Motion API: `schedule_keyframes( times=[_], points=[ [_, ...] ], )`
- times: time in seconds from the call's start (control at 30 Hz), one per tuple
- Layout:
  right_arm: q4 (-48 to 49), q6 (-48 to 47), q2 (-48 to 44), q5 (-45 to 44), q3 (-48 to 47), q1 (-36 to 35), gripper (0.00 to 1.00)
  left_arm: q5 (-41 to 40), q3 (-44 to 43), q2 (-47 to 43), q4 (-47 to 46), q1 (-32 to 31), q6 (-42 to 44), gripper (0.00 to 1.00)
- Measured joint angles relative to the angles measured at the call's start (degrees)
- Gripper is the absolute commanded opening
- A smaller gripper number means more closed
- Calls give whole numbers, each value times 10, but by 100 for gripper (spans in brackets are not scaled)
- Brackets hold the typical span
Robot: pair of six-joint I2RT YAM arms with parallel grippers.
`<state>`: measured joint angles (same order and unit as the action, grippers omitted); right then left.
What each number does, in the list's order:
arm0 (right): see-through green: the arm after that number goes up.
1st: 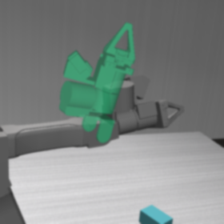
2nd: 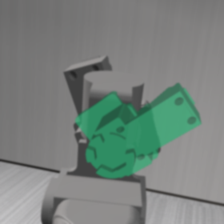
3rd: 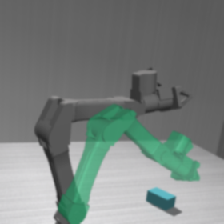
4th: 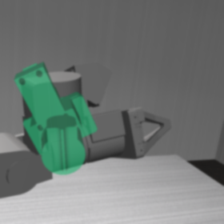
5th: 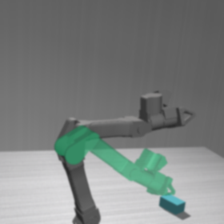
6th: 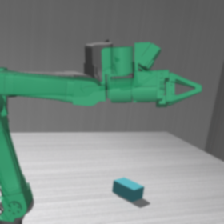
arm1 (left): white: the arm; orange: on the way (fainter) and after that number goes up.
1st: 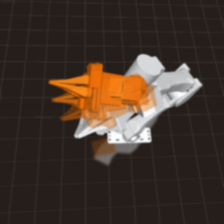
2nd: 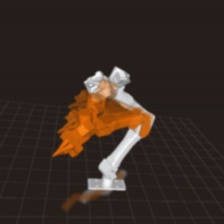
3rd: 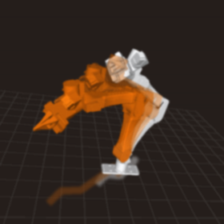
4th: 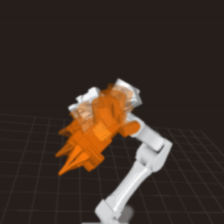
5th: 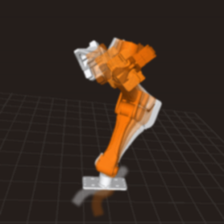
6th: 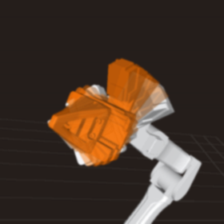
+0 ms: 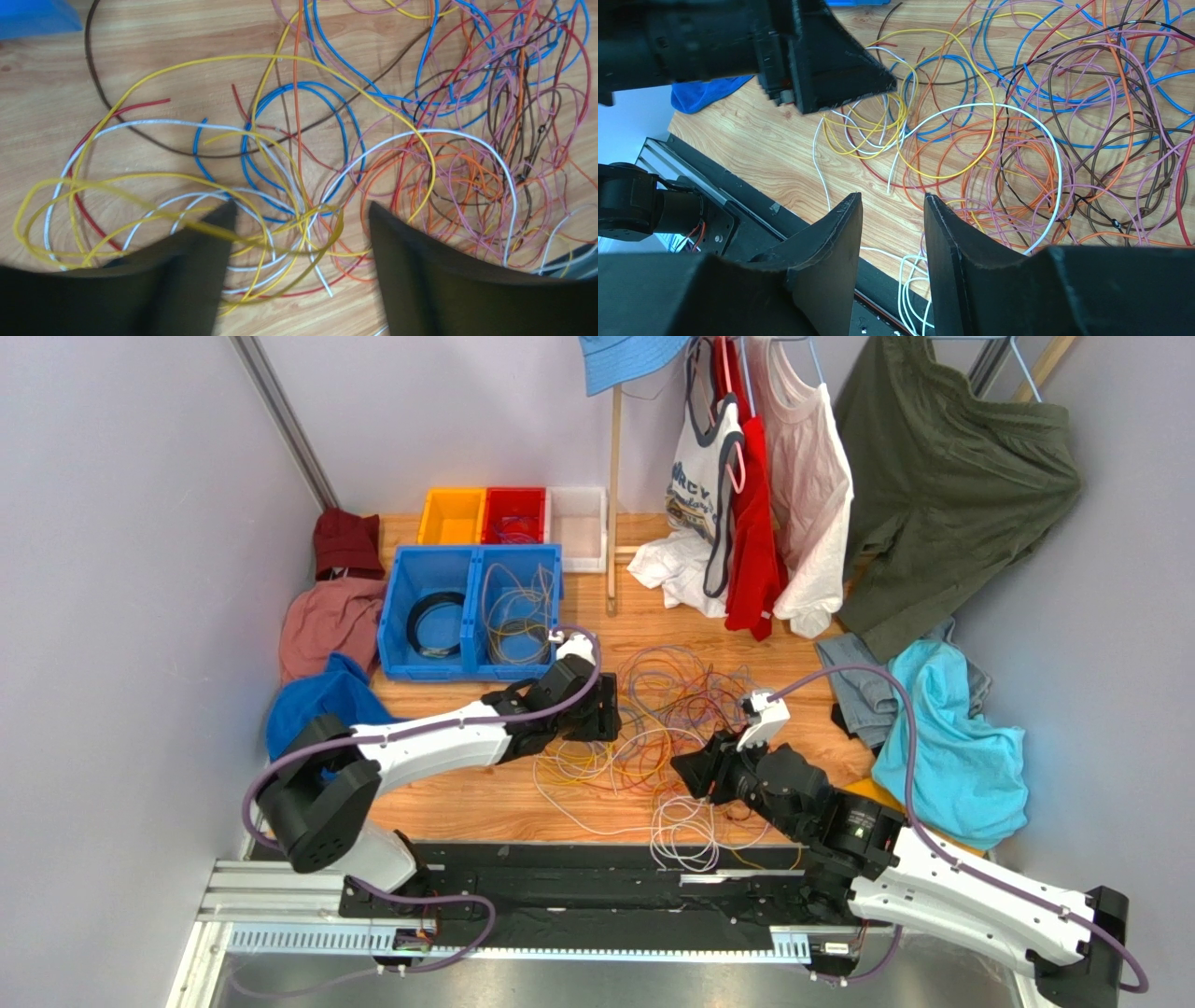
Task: Untangle the cables
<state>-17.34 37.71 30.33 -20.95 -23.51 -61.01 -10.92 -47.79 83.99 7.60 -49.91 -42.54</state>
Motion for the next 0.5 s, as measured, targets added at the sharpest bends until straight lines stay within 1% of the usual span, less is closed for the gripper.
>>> schedule_keyframes(
  times=[0.03, 0.07, 0.13, 0.17, 0.27, 0.37, 0.43, 0.5],
  points=[
    [0, 0, -1, 0, 0, 0, 41, -2, -11, 15, 0, 0, 3, 48],
    [0, 0, -2, 0, 0, 0, 41, -3, -18, 24, 0, 0, 4, 27],
    [-3, 0, -6, 0, 0, 0, 41, -5, -26, 28, 1, 0, 4, 5],
    [-7, 0, -10, 0, 0, 0, 41, -6, -30, 26, 3, 0, 13, 0],
    [-15, 0, -19, 0, 0, 0, 41, -11, -39, 1, 21, 0, 26, 0],
    [-21, 0, -31, -1, 2, 0, 41, -14, -65, -65, 61, 0, 45, 0],
    [-22, 0, -35, -2, 2, 0, 41, -14, -104, -107, 88, -1, 59, 0],
    [-22, 0, -35, -1, 2, 0, 41, -9, -170, -142, 109, -3, 79, 0]
  ],
)
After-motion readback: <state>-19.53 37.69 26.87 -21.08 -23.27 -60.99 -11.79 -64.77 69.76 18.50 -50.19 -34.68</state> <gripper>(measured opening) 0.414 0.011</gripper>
